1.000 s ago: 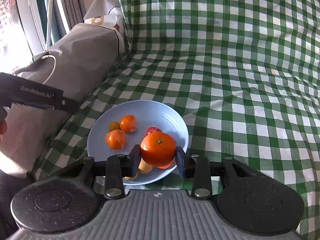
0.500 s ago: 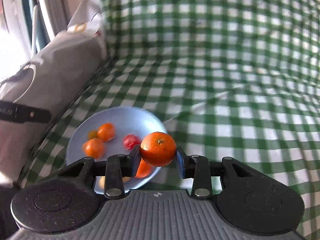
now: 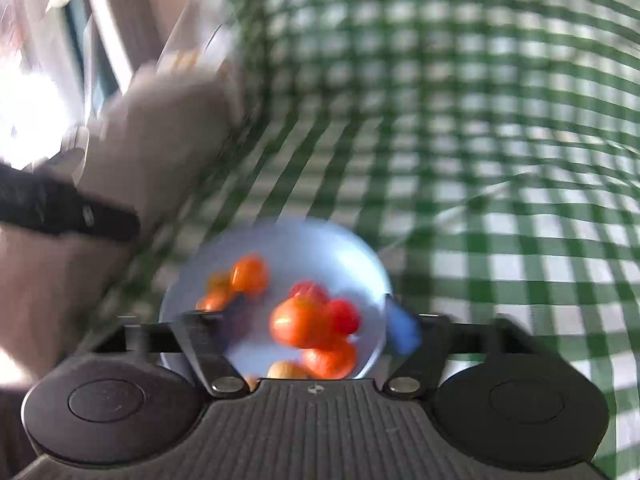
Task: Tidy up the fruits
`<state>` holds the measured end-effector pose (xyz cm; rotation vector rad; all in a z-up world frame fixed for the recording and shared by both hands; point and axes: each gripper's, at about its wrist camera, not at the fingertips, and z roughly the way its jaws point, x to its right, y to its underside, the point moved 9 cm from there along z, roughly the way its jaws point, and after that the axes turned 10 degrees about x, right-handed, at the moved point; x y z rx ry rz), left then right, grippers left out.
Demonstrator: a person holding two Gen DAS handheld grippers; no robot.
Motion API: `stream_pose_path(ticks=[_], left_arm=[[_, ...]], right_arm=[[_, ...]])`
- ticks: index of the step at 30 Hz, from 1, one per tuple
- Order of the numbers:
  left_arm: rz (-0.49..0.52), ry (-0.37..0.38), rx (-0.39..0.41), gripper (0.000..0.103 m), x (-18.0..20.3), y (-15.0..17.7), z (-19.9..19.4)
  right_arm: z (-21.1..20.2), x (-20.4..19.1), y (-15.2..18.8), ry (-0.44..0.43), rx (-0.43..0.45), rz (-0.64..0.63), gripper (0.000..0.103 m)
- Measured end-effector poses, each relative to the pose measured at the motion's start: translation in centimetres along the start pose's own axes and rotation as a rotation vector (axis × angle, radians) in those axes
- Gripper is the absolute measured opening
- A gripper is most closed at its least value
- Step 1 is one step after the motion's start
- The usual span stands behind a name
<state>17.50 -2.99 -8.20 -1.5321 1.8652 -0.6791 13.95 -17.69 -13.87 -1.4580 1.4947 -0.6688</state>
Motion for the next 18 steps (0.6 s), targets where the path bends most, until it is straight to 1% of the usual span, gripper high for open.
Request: stream_pose_path(ticks=[1,2,5,6,8,12,14,18], left_arm=[[0.007,-0.013,0.008,0.103,0.3,-0.1,-0.1],[0.014,-0.030,0.008,0.103,0.5,0.0,-0.1],[-0.017,-0.053,-0.049,0.103,0.4,1.5,-0.3],[-0.034,-0.056,-0.070,0.103,0.3,2.1,-0.4],[-0.066,-0.061,-0.111,0.103,0.0,3.3,-0.6],[-0.108,-0.109,-0.185,0.103,-0.3,5.3,-1.0],[-0.106,-0.129,-0.207,0.103,-0.2,5.7,-1.0],[-0.073,-0.169,-0.247,0.103,0.7,6.3,-1.0]], right_arm=[[-0.7,0.6,-0.4,0.022,0.015,0.010,0.095],[-1.4,1.0,-0.5,0.027,0.013,0.013,0.096],[-3.4,1.2,-0.1,-0.027,-0.012,0.001,0.102],[-4.0,1.2,0.2,-0.026,-0.023,-0.007,0.102],[-5.2,1.2,0.9,-0.009,-0.048,-0.012,0.102],[-7.4,1.5,2.6,0.058,-0.084,0.036,0.102],[-8.1,1.4,3.2,0.063,-0.086,0.044,0.102],[-9.1,1.0,3.8,0.046,-0.063,-0.003,0.102]])
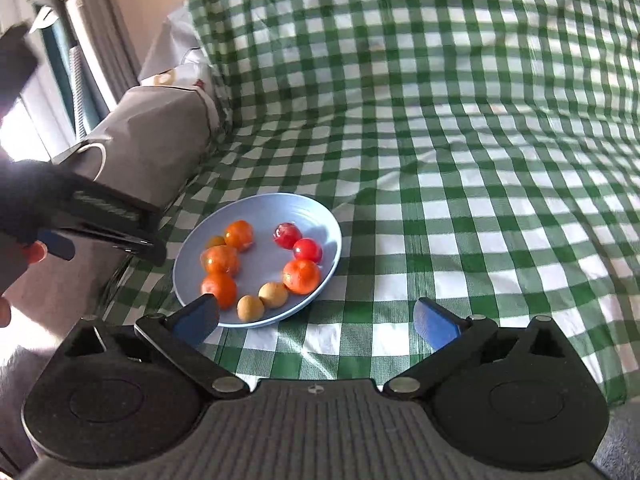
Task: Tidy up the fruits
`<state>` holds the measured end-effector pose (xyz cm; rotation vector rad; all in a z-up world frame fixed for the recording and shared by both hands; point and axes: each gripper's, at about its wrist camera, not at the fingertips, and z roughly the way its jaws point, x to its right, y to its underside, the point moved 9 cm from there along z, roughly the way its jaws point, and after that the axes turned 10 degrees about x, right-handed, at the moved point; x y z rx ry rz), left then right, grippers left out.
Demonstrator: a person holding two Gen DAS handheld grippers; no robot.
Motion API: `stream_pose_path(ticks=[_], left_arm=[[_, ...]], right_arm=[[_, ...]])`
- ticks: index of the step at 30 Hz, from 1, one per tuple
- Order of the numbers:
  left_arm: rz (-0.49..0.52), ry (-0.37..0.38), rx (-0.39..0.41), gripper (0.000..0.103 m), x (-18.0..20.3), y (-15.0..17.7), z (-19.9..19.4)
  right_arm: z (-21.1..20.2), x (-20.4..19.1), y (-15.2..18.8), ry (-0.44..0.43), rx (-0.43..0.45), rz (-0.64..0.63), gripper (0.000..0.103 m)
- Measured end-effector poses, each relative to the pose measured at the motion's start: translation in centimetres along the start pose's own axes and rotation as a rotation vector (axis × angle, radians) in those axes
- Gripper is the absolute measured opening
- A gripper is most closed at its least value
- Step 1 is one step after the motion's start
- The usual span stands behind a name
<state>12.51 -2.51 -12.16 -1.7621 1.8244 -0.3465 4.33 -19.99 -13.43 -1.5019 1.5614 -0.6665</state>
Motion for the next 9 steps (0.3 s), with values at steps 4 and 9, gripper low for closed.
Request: stream_pose_path(ticks=[4,9], left_arm=[[0.006,-0.029,-0.017,0.103,0.4,0.7,-0.4],[-0.006,-0.032,-0.026,0.103,0.8,1.2,-0.6]], right_arm=[[0.0,-0.3,0.0,-0.043,0.003,-0.015,0.102],[-0.4,-0.6,0.3,-0.084,-0.009,-0.031,0.102]])
